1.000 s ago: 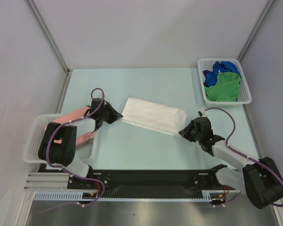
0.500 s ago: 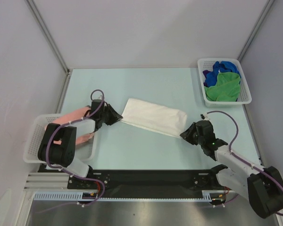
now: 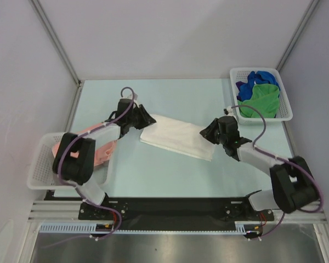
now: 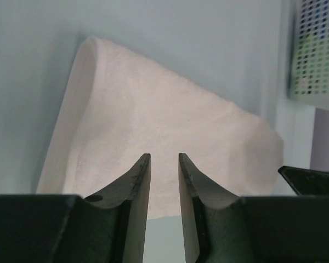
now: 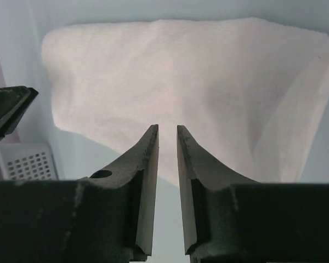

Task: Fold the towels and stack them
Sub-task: Fold the towel

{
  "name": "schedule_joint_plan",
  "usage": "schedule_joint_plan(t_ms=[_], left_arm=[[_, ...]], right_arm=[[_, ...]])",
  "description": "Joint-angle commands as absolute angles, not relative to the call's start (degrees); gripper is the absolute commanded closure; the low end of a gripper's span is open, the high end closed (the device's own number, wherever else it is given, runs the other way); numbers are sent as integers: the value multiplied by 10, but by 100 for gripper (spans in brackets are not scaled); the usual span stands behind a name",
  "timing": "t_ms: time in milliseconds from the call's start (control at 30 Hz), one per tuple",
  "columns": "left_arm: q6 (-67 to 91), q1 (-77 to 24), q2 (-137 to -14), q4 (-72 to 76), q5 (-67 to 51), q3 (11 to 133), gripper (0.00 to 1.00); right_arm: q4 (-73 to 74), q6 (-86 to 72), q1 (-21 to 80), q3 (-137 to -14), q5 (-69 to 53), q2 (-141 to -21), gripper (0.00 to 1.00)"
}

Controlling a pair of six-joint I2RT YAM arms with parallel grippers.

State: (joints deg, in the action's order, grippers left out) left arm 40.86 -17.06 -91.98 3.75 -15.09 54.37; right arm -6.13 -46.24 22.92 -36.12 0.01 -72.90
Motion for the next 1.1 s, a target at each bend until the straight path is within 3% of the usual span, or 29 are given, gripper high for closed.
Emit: schedule_joint_plan(t_ms=[0, 167, 367, 500, 633, 733, 967, 1067], left_arm=[[395, -179, -1003, 38, -180, 556, 69], [374, -179, -1054, 26, -136, 564, 70], [339, -179, -1031, -37, -49, 581, 68], [305, -180, -997, -105, 80, 610, 50], [273, -178, -998, -138, 102, 646, 45], [254, -174, -1019, -160, 92, 683, 39], [214, -163, -1099, -185, -67, 762, 36], [204, -161, -1127, -214, -83, 778, 36]], right_arm=[[-165, -457, 229, -399, -11, -812, 76], [-195, -462, 188, -389, -25, -882, 77], [-178, -457, 120, -352, -44, -903, 78], [-146, -437, 105, -376, -50, -932, 79], [-132, -425, 98, -387, -43, -941, 79], [-127, -421, 91, -395, -52, -954, 80], [-128, -413, 76, -403, -63, -964, 81], [-132, -410, 68, -402, -70, -964, 82]])
